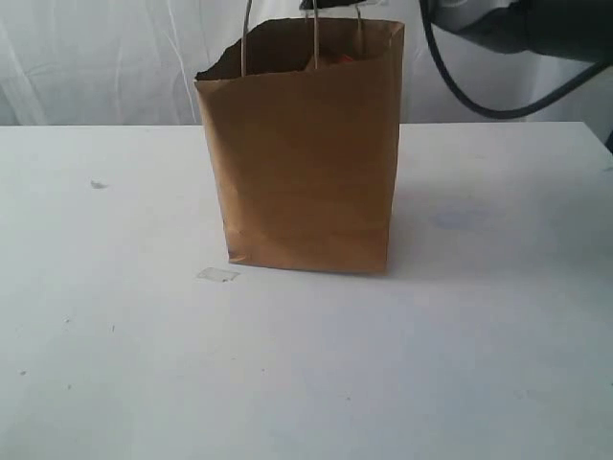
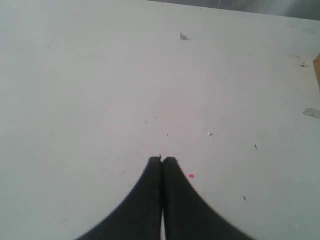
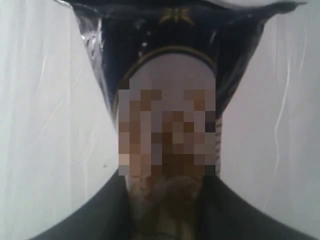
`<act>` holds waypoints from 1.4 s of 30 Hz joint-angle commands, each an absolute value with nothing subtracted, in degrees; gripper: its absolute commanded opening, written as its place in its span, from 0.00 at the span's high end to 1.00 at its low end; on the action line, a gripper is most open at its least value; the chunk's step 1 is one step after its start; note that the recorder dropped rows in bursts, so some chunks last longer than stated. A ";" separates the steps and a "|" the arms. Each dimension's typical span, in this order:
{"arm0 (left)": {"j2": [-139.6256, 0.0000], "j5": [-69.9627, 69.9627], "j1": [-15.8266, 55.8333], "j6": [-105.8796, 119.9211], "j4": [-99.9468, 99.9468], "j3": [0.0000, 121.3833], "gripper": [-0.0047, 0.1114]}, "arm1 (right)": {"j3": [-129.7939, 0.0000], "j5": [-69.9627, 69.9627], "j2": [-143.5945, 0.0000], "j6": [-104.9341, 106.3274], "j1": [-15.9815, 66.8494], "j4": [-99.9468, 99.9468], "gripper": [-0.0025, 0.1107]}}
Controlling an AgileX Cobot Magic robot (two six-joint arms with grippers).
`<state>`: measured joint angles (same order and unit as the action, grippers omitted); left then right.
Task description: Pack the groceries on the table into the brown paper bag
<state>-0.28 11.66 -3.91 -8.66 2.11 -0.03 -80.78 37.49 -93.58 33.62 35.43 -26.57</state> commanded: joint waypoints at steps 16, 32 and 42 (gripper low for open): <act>0.00 11.36 -3.97 -8.82 2.49 0.00 0.96 | -81.60 30.80 -94.76 26.18 35.41 -24.63 0.98; 0.00 11.36 -3.97 -8.82 2.49 0.00 0.96 | -81.60 25.82 -95.11 19.25 35.41 -24.75 0.98; 0.00 11.36 -3.97 -8.82 2.49 0.00 0.96 | -81.60 24.29 -96.34 19.01 35.41 -25.20 0.98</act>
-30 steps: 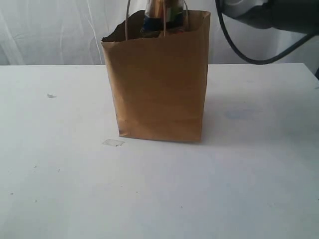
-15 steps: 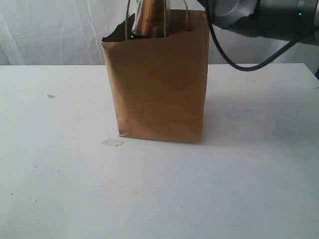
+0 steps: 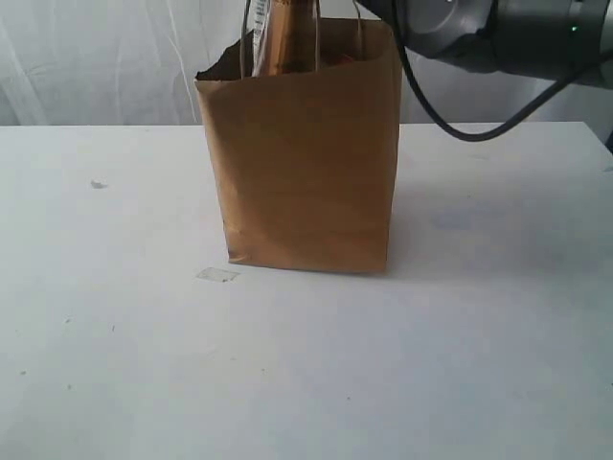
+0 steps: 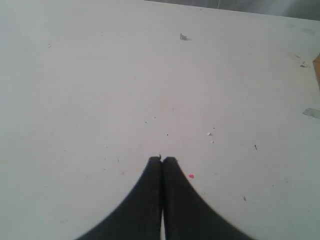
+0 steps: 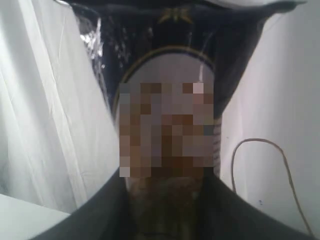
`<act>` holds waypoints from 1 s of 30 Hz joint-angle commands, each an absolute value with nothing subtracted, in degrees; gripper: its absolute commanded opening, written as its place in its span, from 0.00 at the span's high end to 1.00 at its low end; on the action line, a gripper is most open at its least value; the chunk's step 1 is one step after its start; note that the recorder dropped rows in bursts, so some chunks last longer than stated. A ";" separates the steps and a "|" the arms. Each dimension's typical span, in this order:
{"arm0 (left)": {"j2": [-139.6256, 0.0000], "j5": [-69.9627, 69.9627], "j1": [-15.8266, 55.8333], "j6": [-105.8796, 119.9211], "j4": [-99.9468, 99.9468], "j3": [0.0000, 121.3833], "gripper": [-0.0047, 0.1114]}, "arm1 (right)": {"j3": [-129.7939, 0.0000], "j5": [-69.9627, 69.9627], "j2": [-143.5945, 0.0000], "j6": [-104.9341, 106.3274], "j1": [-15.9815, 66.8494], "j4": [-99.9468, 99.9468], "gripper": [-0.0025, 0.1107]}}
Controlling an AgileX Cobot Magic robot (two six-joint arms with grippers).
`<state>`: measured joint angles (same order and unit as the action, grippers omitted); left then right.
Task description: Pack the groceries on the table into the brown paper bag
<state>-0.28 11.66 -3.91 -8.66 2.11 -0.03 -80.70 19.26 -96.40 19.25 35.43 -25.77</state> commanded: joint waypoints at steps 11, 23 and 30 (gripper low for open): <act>0.00 11.36 -3.97 -8.82 2.49 0.00 0.96 | -81.60 24.48 -99.89 19.38 35.31 -25.79 0.98; 0.00 11.36 -3.97 -8.82 2.49 0.00 0.96 | -81.60 34.90 -98.96 12.83 35.31 -28.19 0.98; 0.00 11.36 -3.97 -8.82 2.49 0.00 0.96 | -81.60 41.66 -99.77 6.33 35.31 -13.69 0.98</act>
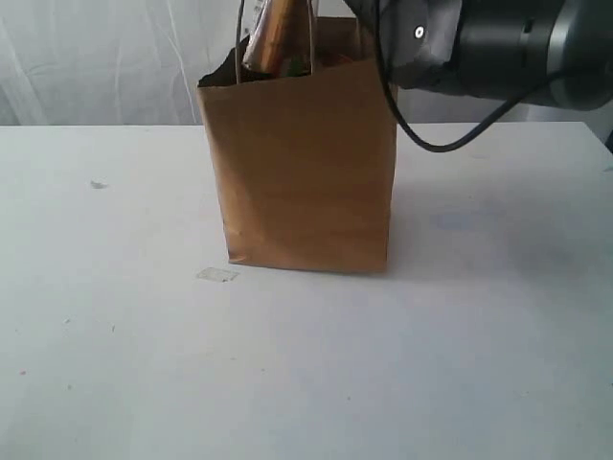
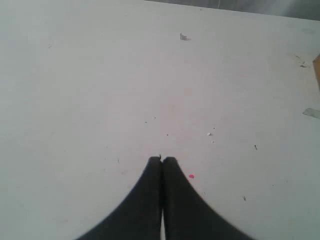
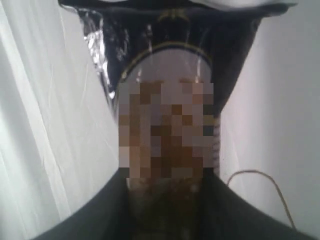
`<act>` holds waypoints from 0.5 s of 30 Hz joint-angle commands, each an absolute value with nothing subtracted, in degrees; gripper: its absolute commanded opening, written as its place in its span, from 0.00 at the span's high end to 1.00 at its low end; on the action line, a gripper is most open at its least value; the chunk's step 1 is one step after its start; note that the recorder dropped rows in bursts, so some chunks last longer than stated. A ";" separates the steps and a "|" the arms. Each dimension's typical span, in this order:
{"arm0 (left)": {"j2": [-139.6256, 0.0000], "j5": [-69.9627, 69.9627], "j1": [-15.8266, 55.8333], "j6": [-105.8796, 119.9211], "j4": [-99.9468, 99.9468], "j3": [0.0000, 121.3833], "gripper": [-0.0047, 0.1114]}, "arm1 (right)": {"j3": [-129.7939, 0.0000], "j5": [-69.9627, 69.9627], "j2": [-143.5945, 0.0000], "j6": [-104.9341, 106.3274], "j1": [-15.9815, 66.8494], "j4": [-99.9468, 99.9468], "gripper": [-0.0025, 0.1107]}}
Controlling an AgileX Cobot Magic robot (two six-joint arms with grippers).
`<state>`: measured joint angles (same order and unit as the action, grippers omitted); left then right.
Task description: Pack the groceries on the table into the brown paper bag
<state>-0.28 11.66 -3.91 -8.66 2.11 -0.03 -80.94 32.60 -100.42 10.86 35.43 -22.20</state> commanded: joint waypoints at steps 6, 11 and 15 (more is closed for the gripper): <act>0.00 11.36 -3.97 -8.82 2.49 0.00 0.96 | -81.60 42.48 -101.55 -1.75 33.43 1.87 0.98; 0.00 11.36 -3.97 -8.82 2.49 0.00 0.96 | -81.60 43.56 -102.90 -13.06 29.45 14.09 0.98; 0.00 11.36 -3.97 -8.82 2.49 0.00 0.96 | -81.68 49.29 -104.06 -24.05 26.41 24.71 0.98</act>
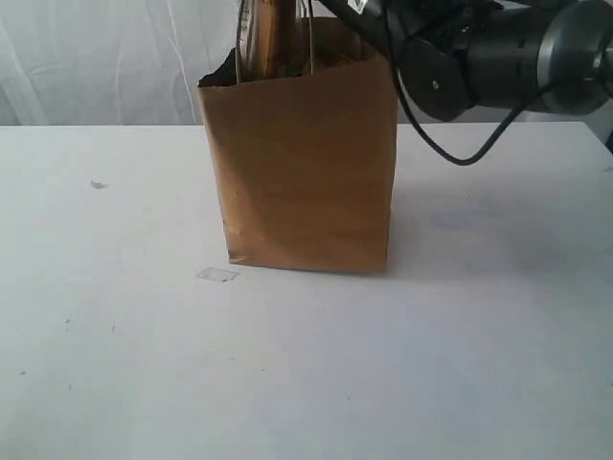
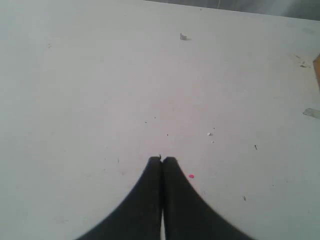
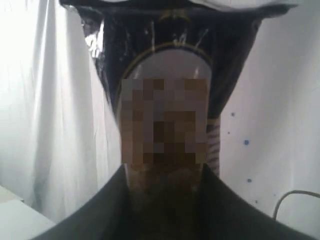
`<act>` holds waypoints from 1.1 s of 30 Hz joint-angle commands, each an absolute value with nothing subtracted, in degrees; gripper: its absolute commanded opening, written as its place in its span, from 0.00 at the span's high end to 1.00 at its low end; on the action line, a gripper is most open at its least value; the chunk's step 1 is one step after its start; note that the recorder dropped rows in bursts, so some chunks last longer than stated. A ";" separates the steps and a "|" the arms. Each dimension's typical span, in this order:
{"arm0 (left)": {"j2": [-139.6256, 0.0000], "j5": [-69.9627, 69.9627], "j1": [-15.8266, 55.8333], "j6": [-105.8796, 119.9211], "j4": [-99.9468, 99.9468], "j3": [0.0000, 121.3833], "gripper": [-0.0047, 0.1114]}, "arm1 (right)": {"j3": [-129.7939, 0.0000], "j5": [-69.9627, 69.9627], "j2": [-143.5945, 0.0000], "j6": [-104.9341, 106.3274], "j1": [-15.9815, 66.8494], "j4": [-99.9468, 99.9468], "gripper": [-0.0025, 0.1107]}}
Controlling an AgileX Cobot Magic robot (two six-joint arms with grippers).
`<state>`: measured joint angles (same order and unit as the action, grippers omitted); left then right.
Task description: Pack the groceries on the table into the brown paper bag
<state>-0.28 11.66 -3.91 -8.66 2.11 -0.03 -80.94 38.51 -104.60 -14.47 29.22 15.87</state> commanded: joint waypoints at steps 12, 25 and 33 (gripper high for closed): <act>0.00 11.36 -3.97 -8.82 2.49 0.00 0.96 | -81.68 62.96 -106.34 -35.58 21.86 35.47 0.98; 0.00 11.36 -3.97 -8.82 2.49 0.00 0.96 | -81.68 66.66 -107.77 -37.80 19.97 41.09 0.98; 0.00 11.36 -3.97 -8.82 2.49 0.00 0.96 | -81.68 64.31 -110.59 -42.40 19.97 44.89 0.98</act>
